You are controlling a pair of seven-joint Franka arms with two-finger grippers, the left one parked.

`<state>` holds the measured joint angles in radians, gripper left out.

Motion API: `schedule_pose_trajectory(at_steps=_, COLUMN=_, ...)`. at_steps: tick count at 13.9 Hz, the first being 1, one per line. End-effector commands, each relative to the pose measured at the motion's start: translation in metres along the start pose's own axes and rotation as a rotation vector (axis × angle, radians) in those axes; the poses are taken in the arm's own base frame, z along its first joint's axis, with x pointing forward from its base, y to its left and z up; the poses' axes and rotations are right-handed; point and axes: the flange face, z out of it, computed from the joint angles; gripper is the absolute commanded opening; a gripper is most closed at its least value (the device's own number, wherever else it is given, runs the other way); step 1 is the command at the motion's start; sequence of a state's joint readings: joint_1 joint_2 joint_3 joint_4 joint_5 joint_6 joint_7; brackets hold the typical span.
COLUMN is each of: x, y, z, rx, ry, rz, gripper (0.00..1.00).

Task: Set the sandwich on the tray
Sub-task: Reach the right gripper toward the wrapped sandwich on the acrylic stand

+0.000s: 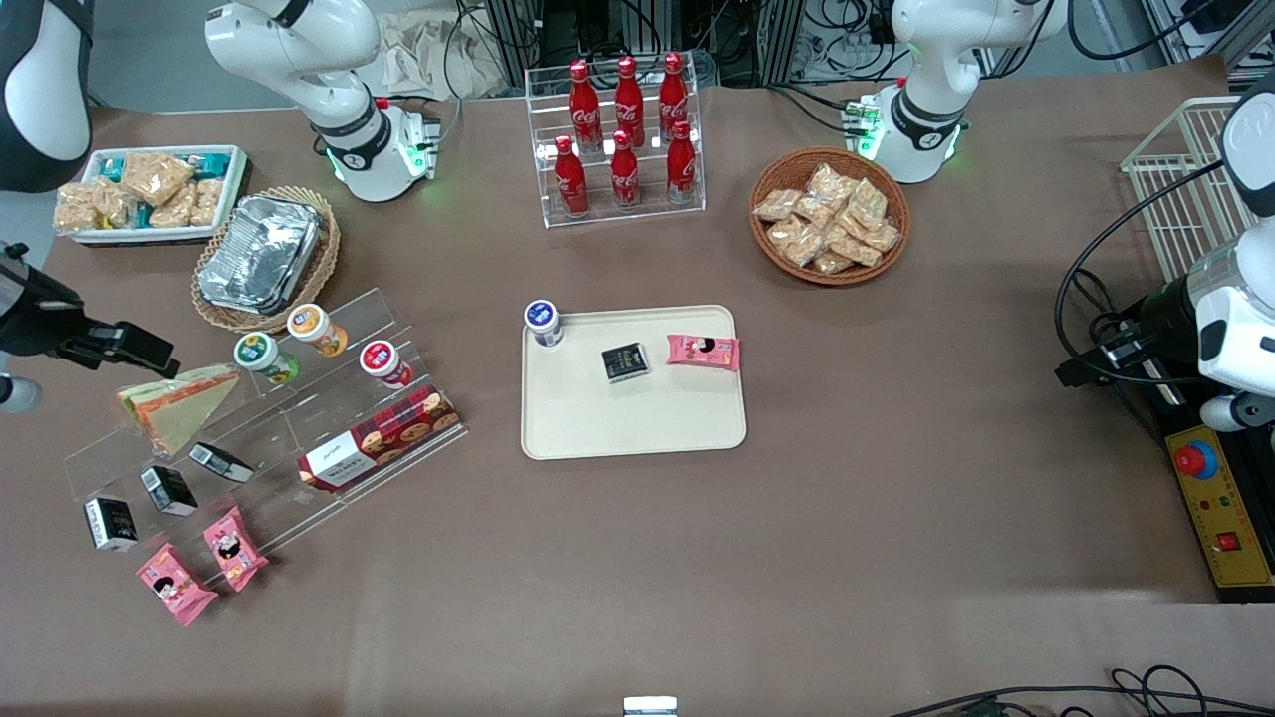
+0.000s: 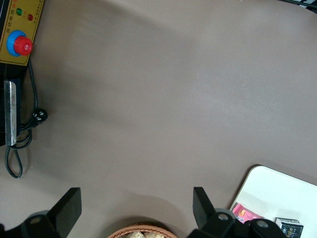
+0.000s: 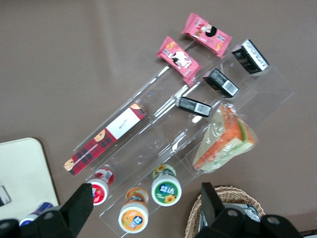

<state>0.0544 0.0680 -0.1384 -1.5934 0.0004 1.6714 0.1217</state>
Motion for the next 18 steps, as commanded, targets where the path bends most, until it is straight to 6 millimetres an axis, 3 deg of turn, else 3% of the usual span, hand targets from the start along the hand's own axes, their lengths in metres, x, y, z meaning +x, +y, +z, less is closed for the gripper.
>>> schedule_pose_trajectory(at_steps=1, x=0.012, y=0.034, z=0.016, rx=0.009, ry=-0.021, rz=0.101, gripper=0.98)
schedule_pose_trajectory(at_steps=7, x=0.035, y=0.079, z=0.055, rx=-0.024, ry=-0.030, rz=0.417, gripper=0.98)
schedule_pose_trajectory(at_steps=12, x=0.046, y=0.111, z=0.093, rx=0.006, ry=-0.066, rz=0.531, gripper=0.98)
schedule_pose_trajectory(at_steps=18, x=0.046, y=0.117, z=0.137, rx=0.003, ry=-0.048, rz=0.545, gripper=0.98)
